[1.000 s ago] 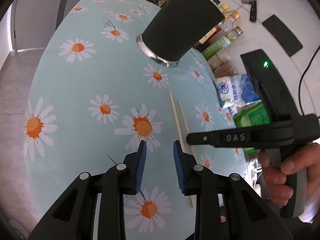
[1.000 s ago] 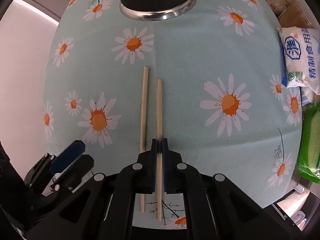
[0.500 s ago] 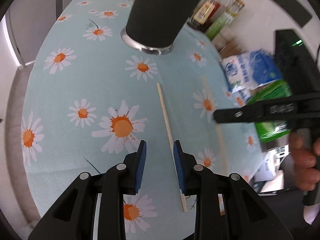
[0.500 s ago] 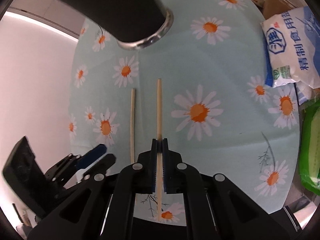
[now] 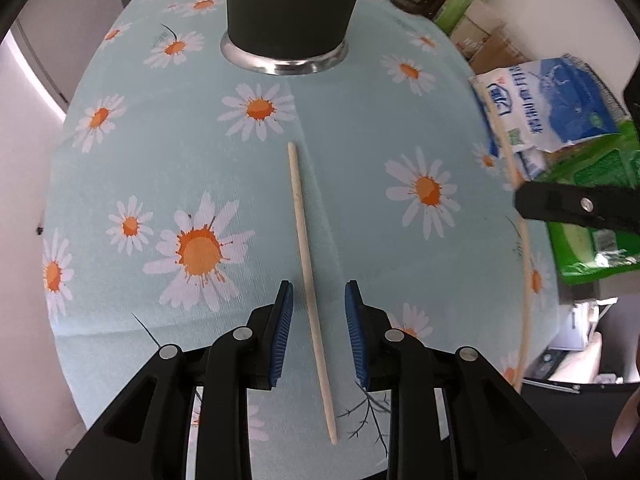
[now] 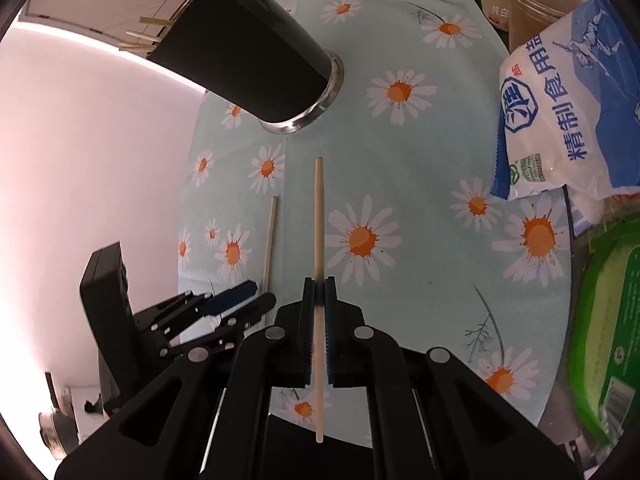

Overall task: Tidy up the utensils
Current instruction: 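Grasp one wooden chopstick with the right gripper while the left gripper grasps the other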

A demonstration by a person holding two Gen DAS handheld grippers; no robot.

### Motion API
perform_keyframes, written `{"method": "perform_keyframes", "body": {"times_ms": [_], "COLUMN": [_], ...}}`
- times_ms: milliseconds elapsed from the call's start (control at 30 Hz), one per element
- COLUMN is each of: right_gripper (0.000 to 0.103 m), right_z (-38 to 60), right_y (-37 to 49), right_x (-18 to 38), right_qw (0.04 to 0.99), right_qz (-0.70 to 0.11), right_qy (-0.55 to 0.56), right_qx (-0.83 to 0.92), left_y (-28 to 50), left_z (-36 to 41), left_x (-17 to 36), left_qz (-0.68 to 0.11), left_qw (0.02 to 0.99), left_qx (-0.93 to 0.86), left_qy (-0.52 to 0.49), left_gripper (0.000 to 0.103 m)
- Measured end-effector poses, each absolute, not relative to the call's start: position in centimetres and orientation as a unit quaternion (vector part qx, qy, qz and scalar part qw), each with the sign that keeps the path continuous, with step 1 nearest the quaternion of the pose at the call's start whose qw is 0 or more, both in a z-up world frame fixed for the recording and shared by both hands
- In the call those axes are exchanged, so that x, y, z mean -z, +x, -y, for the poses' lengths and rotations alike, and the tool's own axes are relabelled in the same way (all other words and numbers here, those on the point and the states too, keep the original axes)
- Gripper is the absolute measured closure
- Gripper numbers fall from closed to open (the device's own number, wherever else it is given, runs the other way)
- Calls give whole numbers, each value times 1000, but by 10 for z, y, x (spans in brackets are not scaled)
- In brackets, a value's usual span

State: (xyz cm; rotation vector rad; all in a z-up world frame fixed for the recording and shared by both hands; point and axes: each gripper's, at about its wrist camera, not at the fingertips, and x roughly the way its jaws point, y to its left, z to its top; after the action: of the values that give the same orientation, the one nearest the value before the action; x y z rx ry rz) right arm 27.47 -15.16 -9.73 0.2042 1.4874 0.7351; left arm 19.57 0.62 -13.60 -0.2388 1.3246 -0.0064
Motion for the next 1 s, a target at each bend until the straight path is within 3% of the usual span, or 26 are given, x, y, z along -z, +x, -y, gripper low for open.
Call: {"method": "perform_keyframes", "body": {"times_ms": [267,667,1000], "right_gripper": [98,98,97], "right_z": [166,154,131], "right_y": [282,285,282], "right_x": [101,98,84], "right_qw": [646,643,666], "right_qz": [-657,-650,-634], "right_qy": [107,89,82], "right_qx": [-373,-394,-384], "left_y": [208,210,192], "left_z": [-2,-2,-23], "left_x": [140,139,99], "left_qz": [-625,-614,-565], "left_qw": [774,780,815], "left_qx": [-49,-55,-13], "left_qy": [-91,-105,-127], "left_gripper": [98,99,99]}}
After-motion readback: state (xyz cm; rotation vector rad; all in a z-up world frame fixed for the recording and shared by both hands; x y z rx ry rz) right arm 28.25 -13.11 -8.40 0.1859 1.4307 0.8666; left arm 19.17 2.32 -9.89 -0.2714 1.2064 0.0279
